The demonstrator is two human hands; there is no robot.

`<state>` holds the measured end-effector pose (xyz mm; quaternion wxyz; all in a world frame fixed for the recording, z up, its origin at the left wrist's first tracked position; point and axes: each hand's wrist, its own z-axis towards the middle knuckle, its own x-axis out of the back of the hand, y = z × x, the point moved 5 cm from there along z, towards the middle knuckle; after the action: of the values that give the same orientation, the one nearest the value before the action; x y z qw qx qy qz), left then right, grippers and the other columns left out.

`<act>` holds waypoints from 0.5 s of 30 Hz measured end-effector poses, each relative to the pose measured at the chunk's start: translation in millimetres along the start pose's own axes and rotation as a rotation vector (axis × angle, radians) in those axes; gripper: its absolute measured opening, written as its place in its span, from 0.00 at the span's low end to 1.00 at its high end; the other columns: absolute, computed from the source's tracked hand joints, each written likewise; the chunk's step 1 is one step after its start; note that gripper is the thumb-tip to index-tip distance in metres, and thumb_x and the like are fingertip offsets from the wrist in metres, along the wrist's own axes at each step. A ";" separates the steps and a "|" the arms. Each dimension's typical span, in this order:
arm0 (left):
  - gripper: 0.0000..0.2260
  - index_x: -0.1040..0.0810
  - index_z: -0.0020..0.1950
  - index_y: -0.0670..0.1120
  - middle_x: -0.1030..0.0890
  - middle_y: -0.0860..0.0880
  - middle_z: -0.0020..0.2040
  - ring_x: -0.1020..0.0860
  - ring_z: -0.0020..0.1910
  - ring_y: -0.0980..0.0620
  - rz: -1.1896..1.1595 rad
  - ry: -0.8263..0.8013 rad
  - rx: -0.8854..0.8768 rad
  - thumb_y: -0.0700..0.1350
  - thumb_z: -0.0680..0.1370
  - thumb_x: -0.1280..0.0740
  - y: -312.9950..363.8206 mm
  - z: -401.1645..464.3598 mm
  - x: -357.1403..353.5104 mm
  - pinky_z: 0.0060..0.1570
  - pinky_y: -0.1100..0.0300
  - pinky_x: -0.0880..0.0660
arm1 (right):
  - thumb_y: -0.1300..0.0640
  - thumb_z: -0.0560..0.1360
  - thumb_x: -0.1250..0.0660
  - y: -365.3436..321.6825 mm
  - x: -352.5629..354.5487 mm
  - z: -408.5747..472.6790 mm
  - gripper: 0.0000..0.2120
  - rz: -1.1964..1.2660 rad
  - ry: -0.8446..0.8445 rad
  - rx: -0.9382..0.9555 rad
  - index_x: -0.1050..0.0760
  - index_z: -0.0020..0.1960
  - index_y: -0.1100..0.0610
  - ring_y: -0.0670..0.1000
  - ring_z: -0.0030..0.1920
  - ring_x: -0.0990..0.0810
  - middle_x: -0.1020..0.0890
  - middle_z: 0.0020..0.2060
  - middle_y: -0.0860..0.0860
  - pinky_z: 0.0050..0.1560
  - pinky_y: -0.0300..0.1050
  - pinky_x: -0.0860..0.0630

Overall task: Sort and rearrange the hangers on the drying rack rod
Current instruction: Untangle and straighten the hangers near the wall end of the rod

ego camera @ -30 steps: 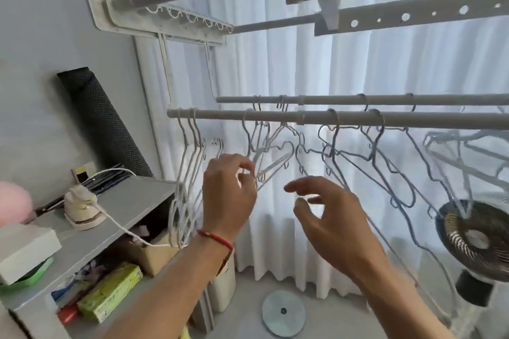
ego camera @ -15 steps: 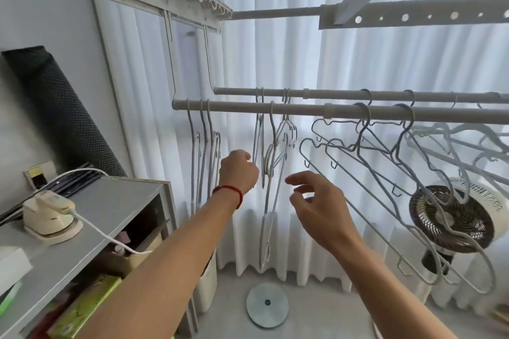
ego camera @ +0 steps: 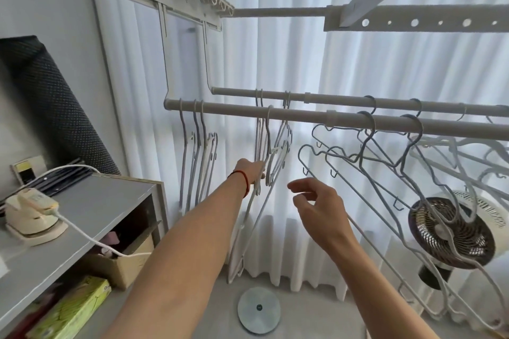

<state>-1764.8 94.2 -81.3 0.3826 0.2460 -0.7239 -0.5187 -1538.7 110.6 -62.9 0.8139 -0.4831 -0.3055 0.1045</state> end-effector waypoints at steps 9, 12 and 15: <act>0.10 0.27 0.43 0.47 0.27 0.47 0.46 0.30 0.45 0.46 -0.432 -0.005 0.004 0.52 0.79 0.39 -0.6 -22.5 16.6 0.58 0.40 0.23 | 0.63 0.78 0.36 12.1 -0.5 0.0 0.15 0.020 -0.056 -0.030 0.18 0.52 0.44 0.43 0.49 0.17 0.17 0.47 0.38 0.44 0.36 0.26; 0.07 0.27 0.43 0.46 0.26 0.46 0.47 0.31 0.40 0.46 -0.431 0.048 -0.046 0.48 0.77 0.38 7.5 -26.5 28.9 0.40 0.53 0.24 | 0.63 0.78 0.36 10.2 -6.7 -0.8 0.15 0.049 -0.077 -0.017 0.18 0.51 0.44 0.42 0.50 0.17 0.16 0.48 0.38 0.47 0.38 0.22; 0.05 0.26 0.43 0.45 0.27 0.45 0.44 0.33 0.34 0.48 -0.388 0.127 -0.115 0.47 0.74 0.37 15.7 -29.7 39.6 0.28 0.61 0.29 | 0.64 0.78 0.35 4.2 -10.0 -0.8 0.15 0.051 -0.081 0.004 0.18 0.52 0.45 0.42 0.48 0.17 0.16 0.46 0.39 0.46 0.38 0.23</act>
<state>-1763.3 53.0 -49.8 0.3338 0.3908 -0.6066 -0.6065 -1545.6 107.5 -70.7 0.7988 -0.4845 -0.3257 0.1452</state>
